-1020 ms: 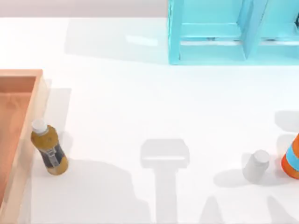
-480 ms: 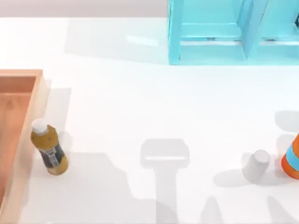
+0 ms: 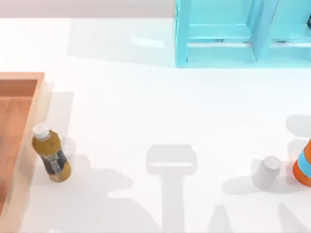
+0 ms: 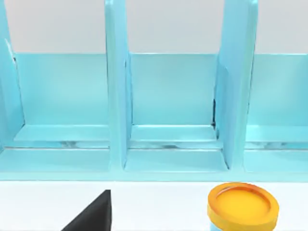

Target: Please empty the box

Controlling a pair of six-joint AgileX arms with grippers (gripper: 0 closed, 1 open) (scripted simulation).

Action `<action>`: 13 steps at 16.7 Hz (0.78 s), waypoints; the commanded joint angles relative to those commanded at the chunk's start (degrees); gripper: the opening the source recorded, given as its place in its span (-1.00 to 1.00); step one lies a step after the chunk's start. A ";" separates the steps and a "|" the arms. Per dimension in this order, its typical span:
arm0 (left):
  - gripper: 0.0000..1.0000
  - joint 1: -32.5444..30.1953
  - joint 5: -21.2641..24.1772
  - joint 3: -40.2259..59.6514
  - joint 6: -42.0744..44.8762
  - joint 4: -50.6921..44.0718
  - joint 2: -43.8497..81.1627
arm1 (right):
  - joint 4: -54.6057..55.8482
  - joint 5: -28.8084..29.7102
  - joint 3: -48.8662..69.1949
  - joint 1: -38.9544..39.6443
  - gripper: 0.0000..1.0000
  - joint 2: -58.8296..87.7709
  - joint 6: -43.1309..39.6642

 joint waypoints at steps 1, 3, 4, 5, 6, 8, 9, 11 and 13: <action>1.00 0.01 0.00 -1.39 0.03 2.06 0.62 | 0.00 0.00 0.00 0.00 1.00 0.00 0.00; 1.00 0.05 0.00 -4.25 0.12 6.28 1.99 | 0.00 0.00 0.00 0.00 1.00 0.00 0.00; 1.00 0.08 0.00 -5.65 0.17 8.29 2.64 | 0.00 0.00 0.00 0.00 1.00 0.00 0.00; 1.00 0.10 0.00 -6.94 0.20 10.09 3.17 | 0.00 0.00 0.00 0.00 1.00 0.00 0.00; 1.00 0.13 0.00 -8.02 0.21 11.53 3.55 | 0.00 0.00 0.00 0.00 1.00 0.00 0.00; 1.00 0.16 0.00 -9.15 0.25 13.10 3.92 | 0.00 0.00 0.00 0.00 1.00 0.00 0.00; 1.00 0.16 0.00 -9.21 0.26 13.18 3.94 | 0.00 0.00 0.00 0.00 1.00 0.00 0.00; 1.00 0.16 0.00 -9.21 0.26 13.18 3.94 | 0.00 0.00 0.00 0.00 1.00 0.00 0.00; 0.85 0.16 0.00 -9.21 0.26 13.18 3.94 | 0.00 0.00 0.00 0.00 1.00 0.00 0.00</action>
